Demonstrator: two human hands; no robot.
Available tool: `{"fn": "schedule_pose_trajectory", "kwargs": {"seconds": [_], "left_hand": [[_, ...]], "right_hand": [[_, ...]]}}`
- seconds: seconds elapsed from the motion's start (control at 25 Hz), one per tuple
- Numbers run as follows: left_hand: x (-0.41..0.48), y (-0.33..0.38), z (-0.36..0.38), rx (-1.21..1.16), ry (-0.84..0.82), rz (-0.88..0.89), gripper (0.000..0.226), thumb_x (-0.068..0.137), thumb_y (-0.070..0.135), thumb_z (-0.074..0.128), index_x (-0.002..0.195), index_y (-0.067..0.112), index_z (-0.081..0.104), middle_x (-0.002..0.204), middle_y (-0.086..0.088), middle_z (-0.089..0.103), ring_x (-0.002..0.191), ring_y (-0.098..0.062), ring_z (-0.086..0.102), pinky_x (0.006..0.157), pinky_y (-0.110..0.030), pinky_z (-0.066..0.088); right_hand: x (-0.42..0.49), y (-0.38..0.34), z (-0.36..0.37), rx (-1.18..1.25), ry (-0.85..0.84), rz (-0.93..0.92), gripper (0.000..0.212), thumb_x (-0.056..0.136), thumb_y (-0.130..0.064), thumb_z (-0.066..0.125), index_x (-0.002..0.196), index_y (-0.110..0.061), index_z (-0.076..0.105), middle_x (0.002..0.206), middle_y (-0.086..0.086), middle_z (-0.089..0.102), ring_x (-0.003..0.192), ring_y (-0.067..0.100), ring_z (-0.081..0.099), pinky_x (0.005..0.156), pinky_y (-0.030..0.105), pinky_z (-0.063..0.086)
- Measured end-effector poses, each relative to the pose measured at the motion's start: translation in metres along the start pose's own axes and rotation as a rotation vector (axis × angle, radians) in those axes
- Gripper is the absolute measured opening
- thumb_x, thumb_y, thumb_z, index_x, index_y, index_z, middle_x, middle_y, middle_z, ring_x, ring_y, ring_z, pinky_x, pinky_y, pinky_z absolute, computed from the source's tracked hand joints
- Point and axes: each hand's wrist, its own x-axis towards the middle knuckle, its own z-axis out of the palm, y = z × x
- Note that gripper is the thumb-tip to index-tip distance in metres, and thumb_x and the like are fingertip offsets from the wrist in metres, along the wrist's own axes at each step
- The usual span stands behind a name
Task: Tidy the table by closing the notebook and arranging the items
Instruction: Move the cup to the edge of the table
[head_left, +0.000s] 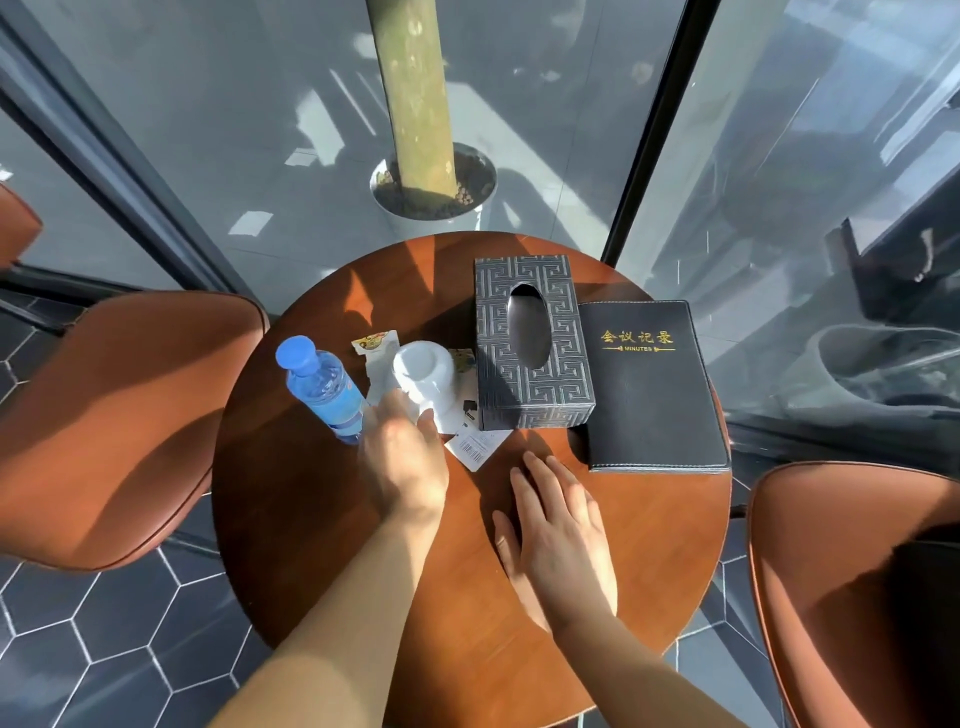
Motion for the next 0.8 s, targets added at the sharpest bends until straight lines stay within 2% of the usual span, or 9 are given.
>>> {"fn": "schedule_pose_trajectory", "kwargs": {"seconds": [0.08,0.2,0.36,0.44,0.52,0.6,0.68,0.72,0.8], "left_hand": [[0.005,0.001,0.004,-0.139,0.031,-0.098,0.019,0.089,0.017,0.067,0.102,0.003,0.066,0.1,-0.018,0.069,0.094,-0.033,0.065,0.073,-0.033,0.047],[0.01,0.003,0.007,-0.297,0.036,-0.263,0.018,0.082,0.016,0.072,0.096,0.005,0.071,0.097,-0.015,0.071,0.093,-0.032,0.066,0.072,-0.034,0.053],[0.014,0.008,-0.002,-0.345,0.095,-0.328,0.012,0.081,0.018,0.074,0.09,0.01,0.075,0.086,-0.004,0.074,0.082,-0.014,0.066,0.056,-0.018,0.045],[0.013,0.012,-0.012,-0.496,0.118,-0.426,0.007,0.08,0.017,0.076,0.086,0.015,0.074,0.083,0.001,0.072,0.085,-0.017,0.07,0.059,-0.026,0.056],[0.002,0.014,-0.028,-0.634,0.107,-0.521,0.006,0.08,0.018,0.078,0.08,0.022,0.073,0.084,0.003,0.071,0.086,-0.018,0.071,0.055,-0.026,0.058],[-0.018,0.009,-0.045,-0.715,0.02,-0.54,0.014,0.079,0.015,0.078,0.071,0.023,0.07,0.077,0.008,0.072,0.079,-0.008,0.072,0.049,-0.018,0.053],[-0.04,-0.006,-0.056,-0.828,-0.122,-0.623,0.014,0.081,0.006,0.073,0.074,0.017,0.067,0.08,0.008,0.071,0.075,0.008,0.068,0.051,-0.01,0.049],[-0.049,-0.015,-0.062,-0.938,-0.17,-0.742,0.006,0.083,0.005,0.07,0.079,0.009,0.068,0.088,0.0,0.073,0.073,0.004,0.07,0.055,-0.012,0.052],[-0.062,-0.029,-0.072,-1.126,-0.287,-1.055,0.011,0.084,0.011,0.071,0.086,0.0,0.072,0.098,-0.014,0.073,0.074,-0.013,0.075,0.057,-0.024,0.058]], "right_hand": [[0.0,0.001,0.001,0.003,0.013,-0.006,0.047,0.098,-0.045,0.049,0.133,-0.015,0.057,0.146,0.003,0.051,0.139,0.027,0.04,0.11,0.041,0.035],[-0.001,0.002,0.002,0.008,0.023,-0.01,0.047,0.097,-0.045,0.049,0.132,-0.015,0.058,0.146,0.004,0.052,0.139,0.028,0.041,0.11,0.042,0.036],[0.0,0.001,0.002,0.016,0.029,-0.004,0.046,0.098,-0.044,0.049,0.131,-0.014,0.06,0.144,0.005,0.055,0.138,0.029,0.044,0.109,0.045,0.041],[0.001,0.001,0.001,0.016,0.026,0.001,0.046,0.098,-0.044,0.048,0.13,-0.015,0.061,0.144,0.005,0.055,0.138,0.029,0.044,0.108,0.047,0.042],[0.001,0.001,0.001,0.016,0.011,0.006,0.046,0.099,-0.045,0.045,0.131,-0.015,0.061,0.144,0.004,0.056,0.139,0.03,0.044,0.109,0.048,0.042],[0.0,0.0,0.0,0.016,-0.004,0.011,0.048,0.1,-0.046,0.041,0.131,-0.016,0.061,0.145,0.004,0.056,0.14,0.03,0.043,0.11,0.05,0.041],[0.0,0.0,0.0,0.011,-0.007,0.012,0.049,0.1,-0.046,0.039,0.132,-0.016,0.061,0.145,0.004,0.056,0.14,0.031,0.044,0.109,0.05,0.041],[0.0,0.0,0.0,0.006,-0.007,0.012,0.049,0.1,-0.046,0.039,0.132,-0.016,0.062,0.145,0.005,0.056,0.139,0.031,0.045,0.109,0.05,0.041],[0.0,0.0,-0.001,-0.001,-0.012,0.017,0.048,0.099,-0.045,0.042,0.132,-0.015,0.062,0.145,0.006,0.056,0.139,0.032,0.045,0.108,0.051,0.043]]}}
